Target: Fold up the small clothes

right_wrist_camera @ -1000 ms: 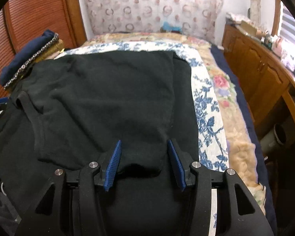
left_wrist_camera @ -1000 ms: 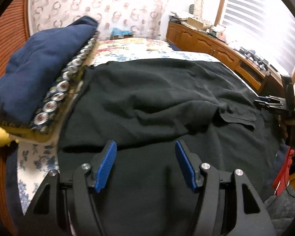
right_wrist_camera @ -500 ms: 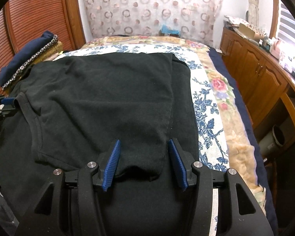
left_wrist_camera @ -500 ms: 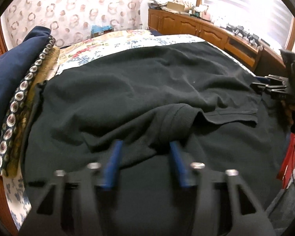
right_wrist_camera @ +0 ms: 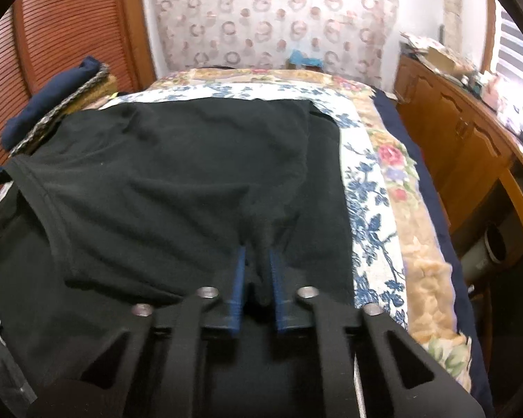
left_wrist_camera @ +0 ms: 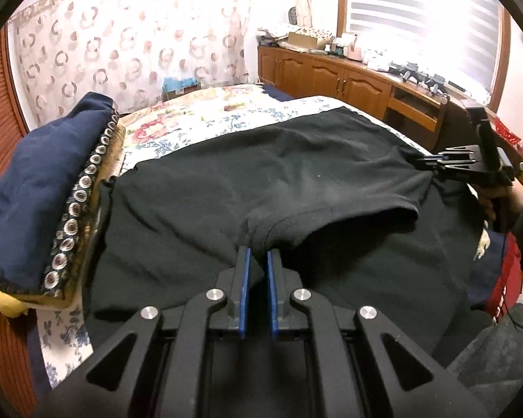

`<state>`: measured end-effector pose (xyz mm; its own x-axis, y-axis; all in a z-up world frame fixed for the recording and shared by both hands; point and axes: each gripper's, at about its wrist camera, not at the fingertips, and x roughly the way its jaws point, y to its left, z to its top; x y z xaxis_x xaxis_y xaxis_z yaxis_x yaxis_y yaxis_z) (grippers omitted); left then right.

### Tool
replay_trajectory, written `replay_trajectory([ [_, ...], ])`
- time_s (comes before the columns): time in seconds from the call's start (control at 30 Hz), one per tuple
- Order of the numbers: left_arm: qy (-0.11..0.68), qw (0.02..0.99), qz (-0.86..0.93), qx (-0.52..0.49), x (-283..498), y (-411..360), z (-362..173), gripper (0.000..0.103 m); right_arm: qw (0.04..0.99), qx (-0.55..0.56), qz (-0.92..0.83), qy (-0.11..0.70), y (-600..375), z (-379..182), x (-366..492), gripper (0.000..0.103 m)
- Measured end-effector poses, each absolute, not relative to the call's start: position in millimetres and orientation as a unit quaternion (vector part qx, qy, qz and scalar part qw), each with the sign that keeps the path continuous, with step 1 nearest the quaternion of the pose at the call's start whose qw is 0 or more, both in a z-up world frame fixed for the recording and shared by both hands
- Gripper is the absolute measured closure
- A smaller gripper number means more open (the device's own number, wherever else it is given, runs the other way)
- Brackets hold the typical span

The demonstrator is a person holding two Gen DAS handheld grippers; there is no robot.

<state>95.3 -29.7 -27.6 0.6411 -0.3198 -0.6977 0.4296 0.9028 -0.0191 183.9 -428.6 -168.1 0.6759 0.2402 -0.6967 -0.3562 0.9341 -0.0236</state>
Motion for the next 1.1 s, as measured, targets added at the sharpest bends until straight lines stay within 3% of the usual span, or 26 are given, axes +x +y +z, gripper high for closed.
replay_trajectory([
  [0.5,0.342,0.909,-0.229,0.070,17.3,-29.4,-1.8,0.097,0.925,-0.096,0.193,0.314,-439.4,-105.5,129.9,0.098],
  [0.8,0.367,0.902,-0.222,0.045,-11.1,-33.5,-16.5,0.095,0.912,-0.115,0.202,0.339,-443.5,-117.9,88.9,0.098],
  [0.93,0.372,0.900,-0.224,0.026,-5.9,-26.3,-22.3,0.083,0.904,-0.113,0.189,0.366,-441.3,-142.5,94.5,0.096],
  [1.03,0.367,0.907,-0.204,0.018,-2.8,-12.4,-19.3,0.070,0.904,-0.106,0.184,0.370,-440.5,-146.6,96.0,0.086],
  [1.1,0.364,0.912,-0.191,0.010,1.7,-2.1,-18.3,0.059,0.908,-0.103,0.182,0.363,-440.8,-143.6,96.0,0.073],
])
